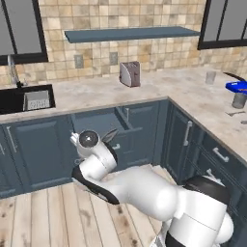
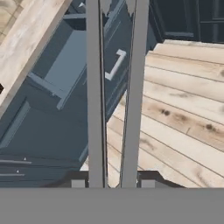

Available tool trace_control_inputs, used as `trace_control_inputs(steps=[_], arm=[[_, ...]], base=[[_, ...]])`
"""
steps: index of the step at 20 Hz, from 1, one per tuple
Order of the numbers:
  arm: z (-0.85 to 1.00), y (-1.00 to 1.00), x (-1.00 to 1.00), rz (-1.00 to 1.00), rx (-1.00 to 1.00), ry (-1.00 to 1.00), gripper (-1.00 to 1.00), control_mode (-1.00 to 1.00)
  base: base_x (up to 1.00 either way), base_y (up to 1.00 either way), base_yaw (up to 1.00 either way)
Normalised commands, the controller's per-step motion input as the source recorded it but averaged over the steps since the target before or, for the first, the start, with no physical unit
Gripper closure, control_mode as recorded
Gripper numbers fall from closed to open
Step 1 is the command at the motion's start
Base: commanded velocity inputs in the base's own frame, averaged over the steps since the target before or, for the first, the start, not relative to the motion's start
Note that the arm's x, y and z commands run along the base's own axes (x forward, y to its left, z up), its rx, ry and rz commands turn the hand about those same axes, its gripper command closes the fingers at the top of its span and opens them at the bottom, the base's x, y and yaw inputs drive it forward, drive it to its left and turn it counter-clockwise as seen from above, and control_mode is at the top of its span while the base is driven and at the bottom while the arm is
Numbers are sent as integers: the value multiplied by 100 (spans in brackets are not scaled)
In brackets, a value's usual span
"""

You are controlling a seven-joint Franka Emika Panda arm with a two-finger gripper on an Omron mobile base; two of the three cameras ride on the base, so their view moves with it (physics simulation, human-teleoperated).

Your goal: Take the tongs from the drawer on the left and place them on the dining counter next to the tray containing the kebab skewer.

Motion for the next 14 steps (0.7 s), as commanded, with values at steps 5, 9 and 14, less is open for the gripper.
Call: trace_control_inputs(steps=[5, 9, 14], arm=[[0, 0, 0, 0, 0, 0, 100, 100], [0, 0, 0, 0, 0, 0, 100, 100], [0, 0, 0, 0, 0, 0, 100, 100]], base=[[-100, 55, -10], [-100, -4, -29], [-70, -25, -66]])
